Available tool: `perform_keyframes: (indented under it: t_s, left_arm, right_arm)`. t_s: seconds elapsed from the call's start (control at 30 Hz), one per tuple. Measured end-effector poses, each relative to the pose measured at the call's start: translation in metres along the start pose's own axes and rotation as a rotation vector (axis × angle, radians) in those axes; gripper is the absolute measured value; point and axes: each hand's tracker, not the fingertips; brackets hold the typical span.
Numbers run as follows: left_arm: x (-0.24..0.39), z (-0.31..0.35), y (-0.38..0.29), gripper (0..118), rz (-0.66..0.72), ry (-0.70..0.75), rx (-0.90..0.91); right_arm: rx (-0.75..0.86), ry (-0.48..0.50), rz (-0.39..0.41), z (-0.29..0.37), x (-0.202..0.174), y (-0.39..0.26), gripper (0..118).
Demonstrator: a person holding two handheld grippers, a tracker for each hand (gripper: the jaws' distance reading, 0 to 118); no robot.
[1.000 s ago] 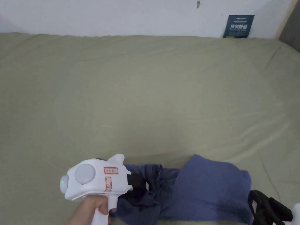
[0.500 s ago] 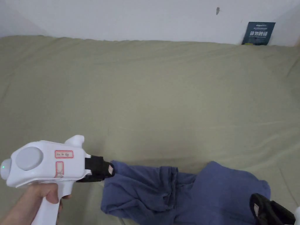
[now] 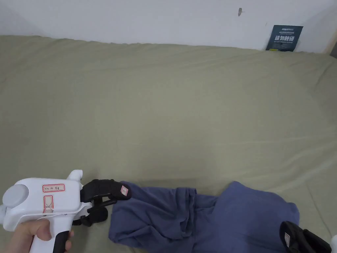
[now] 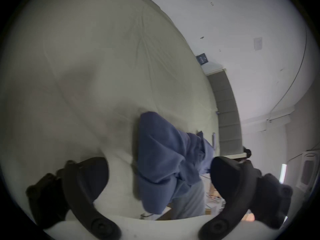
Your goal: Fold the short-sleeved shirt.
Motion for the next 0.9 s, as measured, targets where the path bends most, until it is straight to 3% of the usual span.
perform_keyframes:
  t_s: [0.17,0.2,0.23,0.27,0.3,0.33,0.37,0.43,0.7,0.9]
  left_arm:
    - [-0.006,-0.037,0.001,113,0.066,-0.174,-0.085]
    - [-0.005,-0.044,-0.001,111,0.049,-0.192,-0.1]
    - [-0.001,-0.045,-0.002,101,0.023,-0.18,-0.091]
    - [0.002,-0.044,-0.003,69,0.012,-0.161,-0.086]
    - [0.001,-0.044,-0.002,8,0.013,-0.121,-0.083]
    - [-0.002,-0.048,-0.004,8,0.007,0.025,-0.069]
    - [-0.003,-0.044,-0.005,8,-0.019,0.052,-0.049]
    - [-0.003,-0.032,-0.007,8,0.001,-0.004,-0.051]
    - [0.017,0.061,-0.011,8,-0.025,0.107,0.108]
    - [0.055,0.127,-0.015,8,-0.069,0.431,0.24]
  right_arm:
    - [0.003,-0.002,-0.029,0.001,0.006,0.002,0]
    - [0.004,-0.003,-0.036,0.001,0.006,0.003,0]
    - [0.005,-0.004,-0.041,0.001,0.007,0.003,0]
    - [0.005,-0.005,-0.045,0.002,0.008,0.003,0]
    - [0.006,-0.006,-0.048,0.004,0.009,0.003,0]
    - [0.01,-0.008,-0.05,0.005,0.01,0.002,0]
    - [0.009,-0.006,-0.051,0.006,0.011,0.002,0]
    - [0.016,-0.007,-0.039,0.008,0.012,0.003,0]
    - [0.062,0.004,-0.044,0.008,0.015,0.013,0]
    - [0.074,0.043,-0.045,0.001,0.009,0.014,0]
